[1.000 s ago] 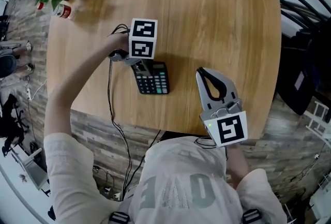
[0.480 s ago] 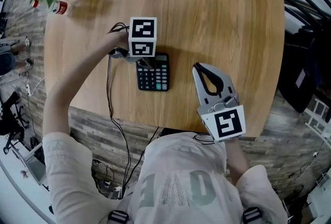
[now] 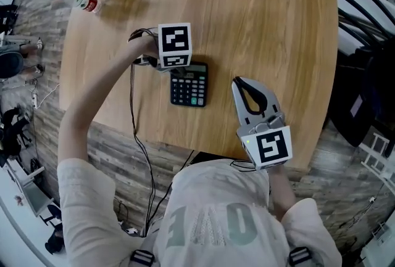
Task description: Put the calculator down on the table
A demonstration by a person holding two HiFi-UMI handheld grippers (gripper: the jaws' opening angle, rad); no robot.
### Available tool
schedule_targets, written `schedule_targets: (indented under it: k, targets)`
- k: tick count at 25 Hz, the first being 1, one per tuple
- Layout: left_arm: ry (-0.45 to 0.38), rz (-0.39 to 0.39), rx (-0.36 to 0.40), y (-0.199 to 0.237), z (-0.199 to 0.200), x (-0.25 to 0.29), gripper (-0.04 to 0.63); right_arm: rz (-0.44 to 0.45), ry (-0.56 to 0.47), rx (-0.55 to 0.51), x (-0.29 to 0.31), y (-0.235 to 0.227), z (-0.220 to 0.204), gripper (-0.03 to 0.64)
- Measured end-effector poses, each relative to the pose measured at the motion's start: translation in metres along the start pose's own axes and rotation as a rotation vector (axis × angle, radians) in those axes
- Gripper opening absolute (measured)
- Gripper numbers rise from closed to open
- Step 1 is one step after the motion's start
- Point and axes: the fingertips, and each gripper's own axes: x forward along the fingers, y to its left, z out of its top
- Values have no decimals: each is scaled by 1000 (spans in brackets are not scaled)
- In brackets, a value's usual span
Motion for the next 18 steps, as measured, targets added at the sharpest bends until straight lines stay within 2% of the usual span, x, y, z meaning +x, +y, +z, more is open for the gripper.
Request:
schedule_targets:
  k: [2,4,7,9,11,14,18]
  targets:
    - [-83,113,-27,7,5,-22,299,-11,-17,-17,-5,2,7,23]
    - [-199,252,-63,11,10,-52,299,-31,-41,-38,-10,2,17,23]
    - [-416,493,-140,7,12,-109,299,-74,-90,-72,-16,1,37,23]
    - [-561,681,-193,-6,8,-152,298,-98,-127,-95,-20,0,52,23]
    - [-706,864,-248,-31,1,-194,298,-114,-160,-126,-24,0,65,23]
    - [-893,1084,-327,-84,-10,-240,298,-126,-212,-161,-34,10,83,23]
    - [-1072,1289,-426,-148,-30,-272,297,-116,-292,-200,-45,35,110,23]
